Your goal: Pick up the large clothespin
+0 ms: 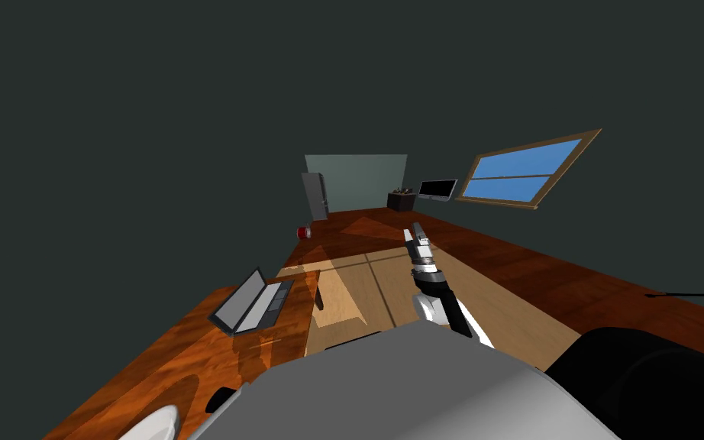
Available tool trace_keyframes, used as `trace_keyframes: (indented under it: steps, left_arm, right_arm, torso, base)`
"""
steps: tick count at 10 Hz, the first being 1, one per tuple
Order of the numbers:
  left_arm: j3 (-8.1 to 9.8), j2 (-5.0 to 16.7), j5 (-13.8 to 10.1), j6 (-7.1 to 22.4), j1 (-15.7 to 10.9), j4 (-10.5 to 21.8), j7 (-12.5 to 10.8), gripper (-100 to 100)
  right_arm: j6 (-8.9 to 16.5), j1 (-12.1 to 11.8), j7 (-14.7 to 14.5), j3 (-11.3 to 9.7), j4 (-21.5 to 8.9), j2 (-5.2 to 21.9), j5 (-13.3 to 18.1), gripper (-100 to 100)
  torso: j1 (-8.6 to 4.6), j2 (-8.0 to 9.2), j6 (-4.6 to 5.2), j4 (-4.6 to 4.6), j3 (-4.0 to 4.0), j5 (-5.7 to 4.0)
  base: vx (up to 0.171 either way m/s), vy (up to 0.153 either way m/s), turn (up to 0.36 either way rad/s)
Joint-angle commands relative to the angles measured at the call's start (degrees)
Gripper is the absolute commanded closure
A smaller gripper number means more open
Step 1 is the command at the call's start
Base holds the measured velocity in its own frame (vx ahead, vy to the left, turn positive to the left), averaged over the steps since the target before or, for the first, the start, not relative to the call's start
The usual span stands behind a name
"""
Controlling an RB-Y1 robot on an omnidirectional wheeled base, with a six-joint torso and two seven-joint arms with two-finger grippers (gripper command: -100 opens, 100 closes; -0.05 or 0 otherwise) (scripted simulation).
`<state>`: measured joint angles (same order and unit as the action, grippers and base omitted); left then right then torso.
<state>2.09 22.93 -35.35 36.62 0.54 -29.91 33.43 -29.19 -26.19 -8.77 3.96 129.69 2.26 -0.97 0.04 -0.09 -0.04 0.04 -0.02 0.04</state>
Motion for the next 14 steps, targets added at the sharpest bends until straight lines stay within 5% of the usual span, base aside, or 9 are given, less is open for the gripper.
trace_keyframes:
  steps: [1,2,3,4,14]
  left_arm:
    - [0.0,0.0,0.0,0.0,0.0,0.0,0.0,100]
    - [0.0,0.0,0.0,-0.01,0.0,-0.01,0.01,100]
    - [0.0,0.0,0.0,-0.02,-0.01,-0.01,0.02,0]
    - [-0.06,0.97,-1.47,0.27,1.46,-1.63,2.37,100]
    - [-0.83,6.07,-7.78,3.54,10.82,-12.74,12.93,100]
  right_arm:
    - [0.0,0.0,0.0,0.0,0.0,0.0,0.0,0]
    - [0.0,0.0,0.0,0.0,0.0,0.0,0.0,0]
    - [0.0,0.0,0.0,0.0,0.0,0.0,0.0,0]
    - [0.0,0.0,0.0,0.0,0.0,0.0,0.0,0]
    - [0.0,-0.02,0.0,0.0,0.0,0.0,0.0,0]
  torso:
    - [0.0,0.0,0.0,0.0,0.0,0.0]
    - [0.0,-0.02,0.0,-0.01,-0.01,0.0]
    - [0.0,-0.03,-0.01,-0.01,-0.02,0.0]
    - [0.0,-0.03,-0.01,-0.02,-0.02,0.0]
    - [-0.26,-0.44,-0.03,-0.1,-0.26,-0.06]
  base:
    - [0.0,0.0,0.0]
    - [0.0,0.0,0.0]
    - [0.0,0.0,0.0]
    - [0.097,-0.026,0.276]
    - [0.108,-0.059,0.156]
